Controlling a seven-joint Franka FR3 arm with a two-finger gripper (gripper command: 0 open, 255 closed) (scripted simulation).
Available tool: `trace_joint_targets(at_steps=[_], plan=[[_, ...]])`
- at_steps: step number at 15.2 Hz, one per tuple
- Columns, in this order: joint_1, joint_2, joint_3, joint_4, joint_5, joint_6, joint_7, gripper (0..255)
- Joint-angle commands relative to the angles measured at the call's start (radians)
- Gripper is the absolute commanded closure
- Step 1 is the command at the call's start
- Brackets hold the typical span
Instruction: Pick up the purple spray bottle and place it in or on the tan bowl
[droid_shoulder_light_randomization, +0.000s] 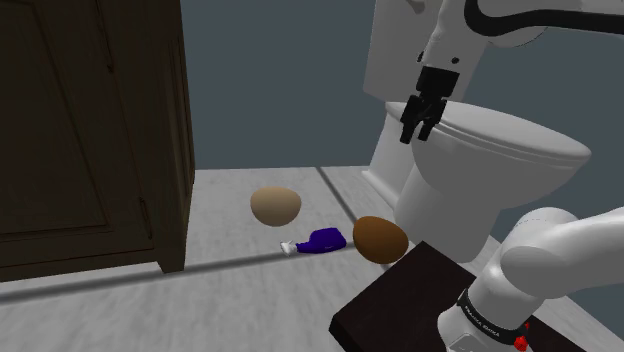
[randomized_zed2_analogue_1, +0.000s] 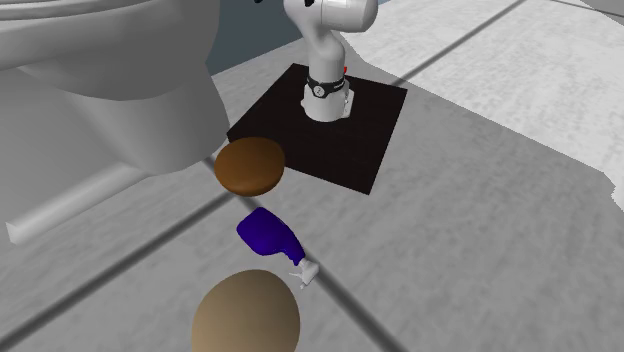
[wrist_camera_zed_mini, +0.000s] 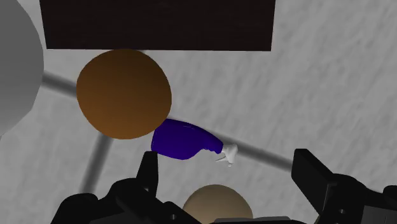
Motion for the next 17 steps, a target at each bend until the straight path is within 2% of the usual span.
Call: trace_joint_targets(at_steps=[1, 9, 17], plan=[[0.000, 0.000, 0.000, 0.000, 0.000, 0.000, 0.000, 0], [0.017, 0.153, 0.050, -0.126, 0.027, 0.280, 0.010, 0], [0.032, 0.395, 0.099, -0.162, 0.042, 0.560, 0.023, 0]])
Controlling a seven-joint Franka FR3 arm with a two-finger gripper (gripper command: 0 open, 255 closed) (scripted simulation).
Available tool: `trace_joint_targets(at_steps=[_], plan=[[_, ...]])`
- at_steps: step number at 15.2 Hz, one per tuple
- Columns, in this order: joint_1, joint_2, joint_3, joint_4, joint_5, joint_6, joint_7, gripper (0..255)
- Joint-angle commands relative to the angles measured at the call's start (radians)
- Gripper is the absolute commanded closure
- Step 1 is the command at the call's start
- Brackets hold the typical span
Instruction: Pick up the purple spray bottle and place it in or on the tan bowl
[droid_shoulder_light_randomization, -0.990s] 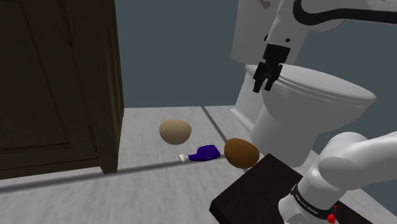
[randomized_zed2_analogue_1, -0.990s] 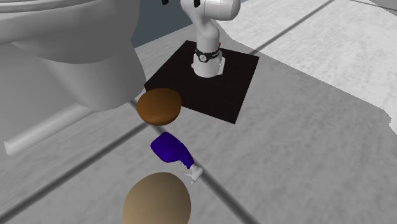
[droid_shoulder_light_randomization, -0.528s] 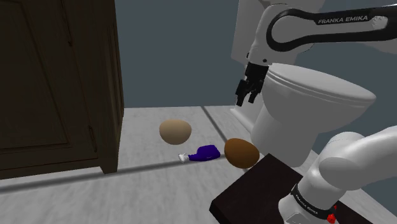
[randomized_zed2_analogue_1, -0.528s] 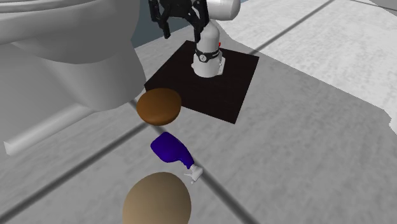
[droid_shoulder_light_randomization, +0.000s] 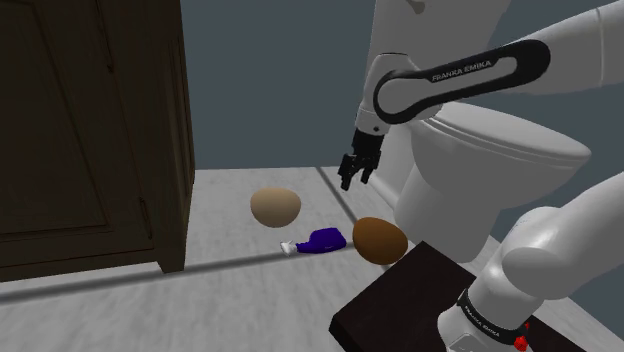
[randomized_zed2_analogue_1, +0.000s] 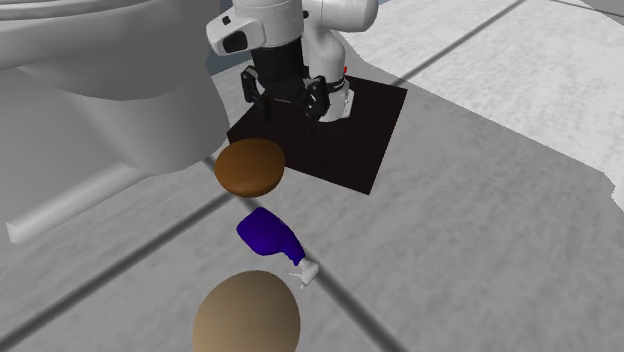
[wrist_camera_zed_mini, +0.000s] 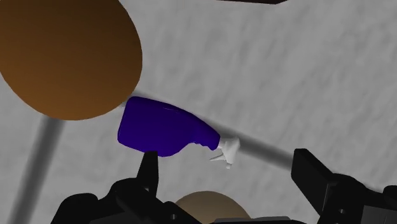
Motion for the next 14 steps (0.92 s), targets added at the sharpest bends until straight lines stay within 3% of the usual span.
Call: trace_joint_targets(at_steps=[1, 14], plan=[[0.001, 0.065, 0.008, 0.005, -0.001, 0.062, 0.001, 0], [0.026, 0.576, 0.050, 0.162, -0.077, 0.415, 0.071, 0]])
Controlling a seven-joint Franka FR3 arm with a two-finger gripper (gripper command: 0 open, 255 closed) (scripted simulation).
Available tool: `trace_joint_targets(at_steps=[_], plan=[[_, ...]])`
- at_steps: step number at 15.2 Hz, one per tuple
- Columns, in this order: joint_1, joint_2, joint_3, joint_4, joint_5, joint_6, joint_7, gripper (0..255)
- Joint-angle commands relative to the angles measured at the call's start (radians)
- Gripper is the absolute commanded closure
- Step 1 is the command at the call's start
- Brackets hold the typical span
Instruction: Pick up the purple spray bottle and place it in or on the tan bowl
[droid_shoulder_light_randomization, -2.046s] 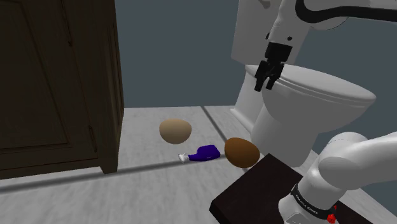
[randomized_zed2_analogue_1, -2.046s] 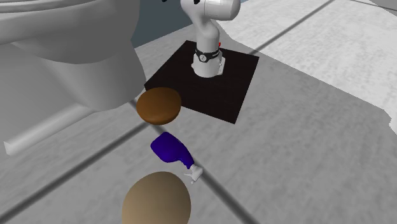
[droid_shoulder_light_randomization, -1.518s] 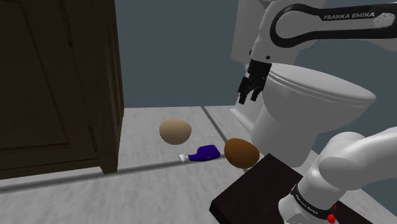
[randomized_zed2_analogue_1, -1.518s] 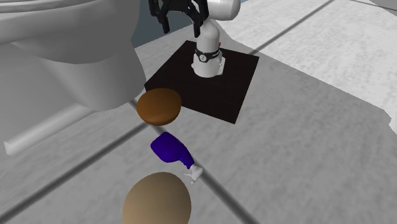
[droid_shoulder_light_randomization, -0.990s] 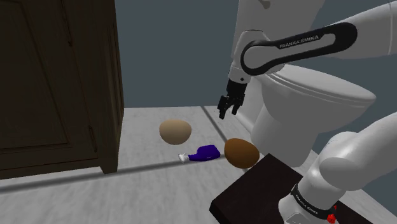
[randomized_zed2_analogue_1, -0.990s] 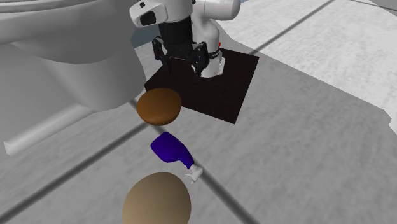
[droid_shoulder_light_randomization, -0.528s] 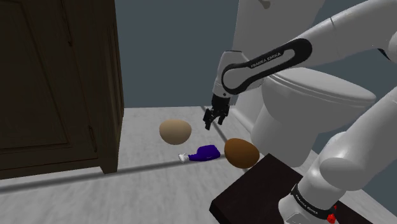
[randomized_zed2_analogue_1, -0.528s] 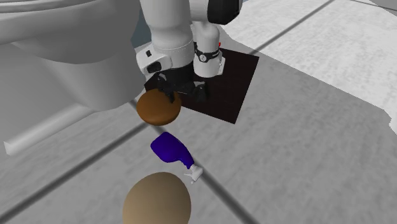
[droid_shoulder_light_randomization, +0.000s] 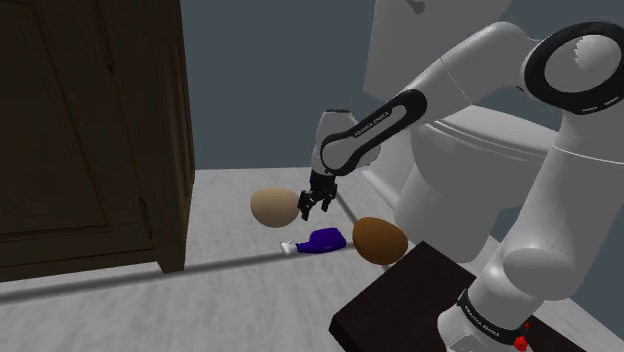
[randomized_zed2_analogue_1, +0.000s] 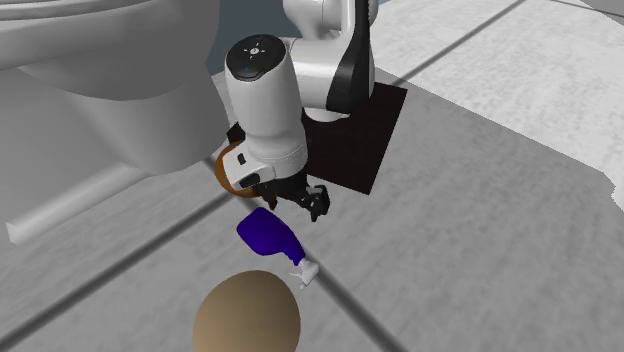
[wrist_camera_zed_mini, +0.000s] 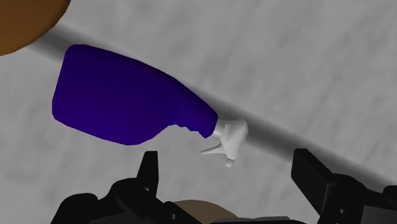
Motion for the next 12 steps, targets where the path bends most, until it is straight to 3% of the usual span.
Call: trace_joint_targets(at_steps=[1, 12], plan=[[0.008, 0.081, -0.001, 0.038, -0.019, 0.043, 0.015, 0], [0.077, 0.479, -0.040, 0.312, -0.099, 0.163, 0.070, 0]])
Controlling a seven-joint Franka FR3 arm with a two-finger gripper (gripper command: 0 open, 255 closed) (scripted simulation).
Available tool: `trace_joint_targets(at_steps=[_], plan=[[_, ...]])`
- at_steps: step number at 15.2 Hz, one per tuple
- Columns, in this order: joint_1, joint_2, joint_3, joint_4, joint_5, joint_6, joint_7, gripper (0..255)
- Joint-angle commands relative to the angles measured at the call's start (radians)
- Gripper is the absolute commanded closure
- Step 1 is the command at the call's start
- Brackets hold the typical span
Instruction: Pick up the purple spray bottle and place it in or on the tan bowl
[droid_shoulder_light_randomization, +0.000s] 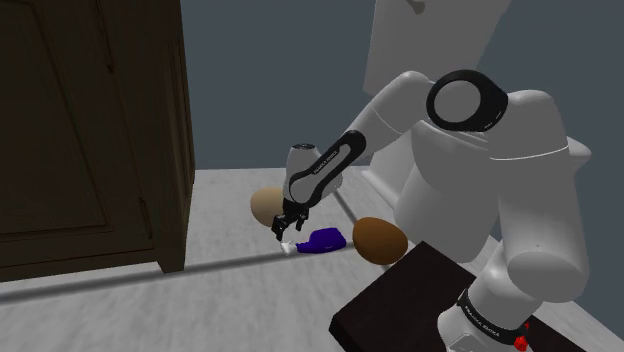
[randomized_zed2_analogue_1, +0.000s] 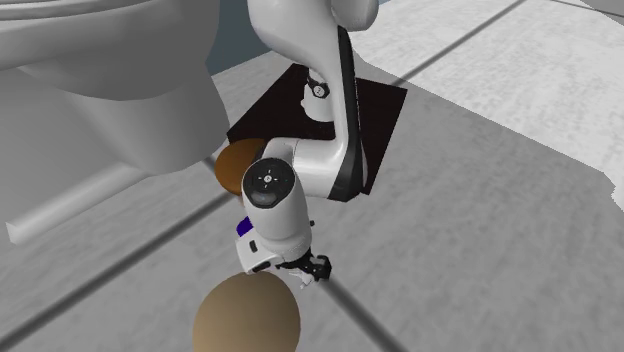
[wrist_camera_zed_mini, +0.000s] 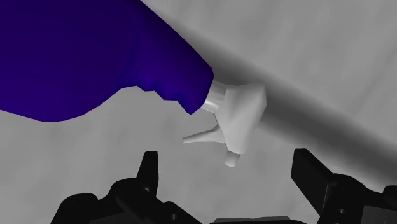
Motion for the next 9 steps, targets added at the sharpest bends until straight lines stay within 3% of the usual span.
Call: trace_joint_targets(at_steps=[1, 9], plan=[[0.007, 0.038, -0.005, 0.018, -0.005, 0.021, 0.004, 0], [0.018, 0.107, -0.013, 0.040, -0.012, 0.067, 0.009, 0]])
